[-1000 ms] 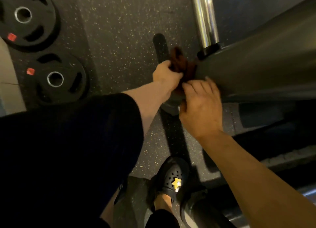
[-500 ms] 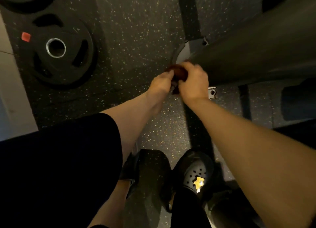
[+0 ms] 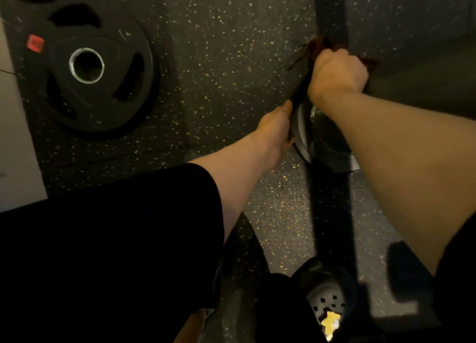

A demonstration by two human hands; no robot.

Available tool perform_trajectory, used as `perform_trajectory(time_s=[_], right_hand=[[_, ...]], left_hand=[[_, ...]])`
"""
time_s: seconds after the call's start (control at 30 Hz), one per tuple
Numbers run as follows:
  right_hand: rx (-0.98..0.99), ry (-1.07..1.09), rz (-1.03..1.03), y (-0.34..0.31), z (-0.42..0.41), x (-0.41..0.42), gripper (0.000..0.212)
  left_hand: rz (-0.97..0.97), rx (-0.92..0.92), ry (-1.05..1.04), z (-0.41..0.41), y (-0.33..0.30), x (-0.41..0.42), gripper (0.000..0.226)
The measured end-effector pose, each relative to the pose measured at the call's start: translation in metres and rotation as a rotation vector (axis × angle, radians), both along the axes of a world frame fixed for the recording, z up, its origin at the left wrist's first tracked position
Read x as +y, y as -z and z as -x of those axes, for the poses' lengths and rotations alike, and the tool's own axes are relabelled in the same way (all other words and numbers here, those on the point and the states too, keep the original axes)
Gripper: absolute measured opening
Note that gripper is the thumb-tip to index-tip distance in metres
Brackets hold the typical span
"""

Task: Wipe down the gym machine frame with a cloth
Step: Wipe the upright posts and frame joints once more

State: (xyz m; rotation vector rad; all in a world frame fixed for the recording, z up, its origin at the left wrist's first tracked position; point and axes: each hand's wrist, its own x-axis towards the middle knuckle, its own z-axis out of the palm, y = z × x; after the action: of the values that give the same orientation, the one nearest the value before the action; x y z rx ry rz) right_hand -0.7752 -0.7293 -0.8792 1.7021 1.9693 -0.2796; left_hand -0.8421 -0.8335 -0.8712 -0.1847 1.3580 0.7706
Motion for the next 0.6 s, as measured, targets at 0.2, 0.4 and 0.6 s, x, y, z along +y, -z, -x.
perform_trajectory(time_s=[0.2, 0.4, 0.6], right_hand=[[0.165, -0.308, -0.041, 0.001, -0.016, -0.075, 0.032], [0.314, -0.333, 0.064, 0.01, -0.07, -0.13, 0.035], [0.246, 0.162, -0.017, -0.015, -0.155, -0.162, 0.034]], left_hand=[[0.061, 0.008, -0.102, -0.006, -0.008, -0.014, 0.047], [0.091, 0.109, 0.053, -0.029, -0.013, -0.036, 0.043], [0.051, 0.081, 0.182, -0.051, -0.026, -0.047, 0.041]])
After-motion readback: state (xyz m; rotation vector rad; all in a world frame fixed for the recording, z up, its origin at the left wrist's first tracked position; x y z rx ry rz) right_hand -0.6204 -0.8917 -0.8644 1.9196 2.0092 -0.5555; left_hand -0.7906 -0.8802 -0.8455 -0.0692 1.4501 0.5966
